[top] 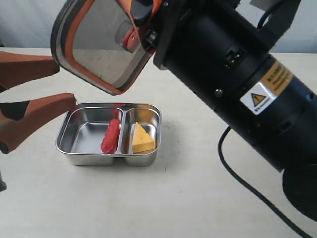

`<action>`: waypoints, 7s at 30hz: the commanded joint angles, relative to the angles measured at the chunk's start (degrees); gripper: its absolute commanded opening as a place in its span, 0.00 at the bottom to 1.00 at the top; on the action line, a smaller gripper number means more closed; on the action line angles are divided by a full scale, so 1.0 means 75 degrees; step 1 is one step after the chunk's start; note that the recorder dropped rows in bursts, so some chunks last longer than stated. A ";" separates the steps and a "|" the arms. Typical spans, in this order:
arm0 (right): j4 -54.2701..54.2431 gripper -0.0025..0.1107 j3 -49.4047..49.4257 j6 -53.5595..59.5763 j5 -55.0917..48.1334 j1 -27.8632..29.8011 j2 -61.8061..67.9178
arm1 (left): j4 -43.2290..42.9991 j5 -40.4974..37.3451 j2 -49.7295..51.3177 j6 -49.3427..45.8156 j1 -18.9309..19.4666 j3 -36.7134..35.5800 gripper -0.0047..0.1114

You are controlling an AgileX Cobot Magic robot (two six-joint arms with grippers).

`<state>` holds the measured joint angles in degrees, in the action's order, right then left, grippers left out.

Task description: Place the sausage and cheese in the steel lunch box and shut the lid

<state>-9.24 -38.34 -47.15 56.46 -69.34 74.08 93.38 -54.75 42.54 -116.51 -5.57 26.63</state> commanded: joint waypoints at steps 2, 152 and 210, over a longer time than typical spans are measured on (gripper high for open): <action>0.0372 0.02 -0.0041 -0.0642 0.1178 0.0028 0.0499 | 0.0227 0.0375 0.0022 0.0094 -0.0046 0.0028 0.46; -0.8356 0.14 -0.3909 0.9801 -1.5923 0.5864 0.2974 | -0.0356 1.5172 0.4043 -0.0734 -0.8048 0.0381 0.04; -0.8591 0.94 -0.3909 0.9497 -1.4180 0.4261 0.3389 | -0.0662 1.5663 0.5127 -0.0734 -0.8270 0.0500 0.04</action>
<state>-71.44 -67.77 21.14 -51.38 -36.53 99.57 88.39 62.20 80.87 -120.18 -67.41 29.95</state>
